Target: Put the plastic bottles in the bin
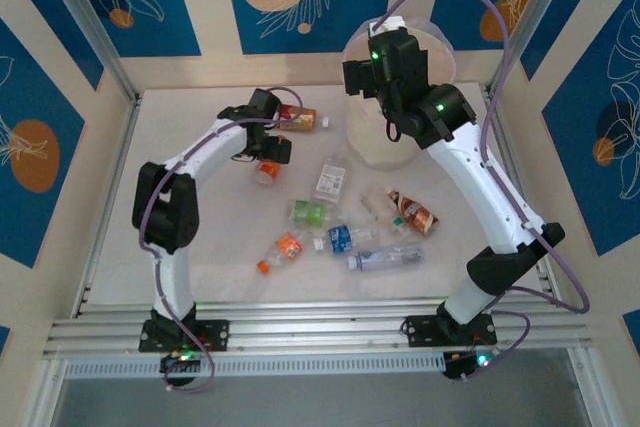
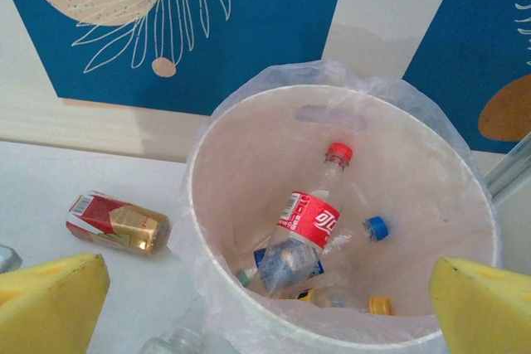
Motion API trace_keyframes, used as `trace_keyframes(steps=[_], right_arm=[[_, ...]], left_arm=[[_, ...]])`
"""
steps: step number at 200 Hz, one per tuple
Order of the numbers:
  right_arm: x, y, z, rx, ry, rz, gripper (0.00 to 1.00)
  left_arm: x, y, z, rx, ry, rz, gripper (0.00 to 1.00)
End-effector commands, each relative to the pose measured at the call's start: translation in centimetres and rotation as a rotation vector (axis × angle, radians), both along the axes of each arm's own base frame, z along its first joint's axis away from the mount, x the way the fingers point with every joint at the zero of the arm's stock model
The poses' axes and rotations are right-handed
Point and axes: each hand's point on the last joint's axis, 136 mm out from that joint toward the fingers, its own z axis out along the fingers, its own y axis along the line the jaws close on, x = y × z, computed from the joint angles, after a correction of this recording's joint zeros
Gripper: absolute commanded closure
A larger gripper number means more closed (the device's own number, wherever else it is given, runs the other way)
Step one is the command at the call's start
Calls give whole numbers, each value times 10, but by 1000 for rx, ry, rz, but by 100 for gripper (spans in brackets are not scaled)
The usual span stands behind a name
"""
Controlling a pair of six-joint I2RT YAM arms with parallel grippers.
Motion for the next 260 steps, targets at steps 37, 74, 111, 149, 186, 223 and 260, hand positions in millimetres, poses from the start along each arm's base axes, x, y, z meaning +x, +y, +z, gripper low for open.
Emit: trace_keyframes(steps=[37,74,111,149,186,223,260], right_arm=[[-4,2,16,37,-57,-4,1],[-2,3,14,29,-59,-6,1],[-1,4,12,22,-60,-7,1],[-1,4,9,23,-54,-6,1],[-1,4,0,37,-32,-16,1],[-2,7,-11,68,-1,-18,1],[-5,14,-18,126,36,17,1]], left_arm=[[9,8,-36,43,99,-15,8],[11,4,-51,26,125,-26,9],[11,3,-64,25,150,-21,18],[10,3,-68,23,160,-17,35],[10,1,-54,-2,127,-17,42],[7,0,-18,-50,38,-19,44],[-3,-8,37,-164,-111,-49,44]])
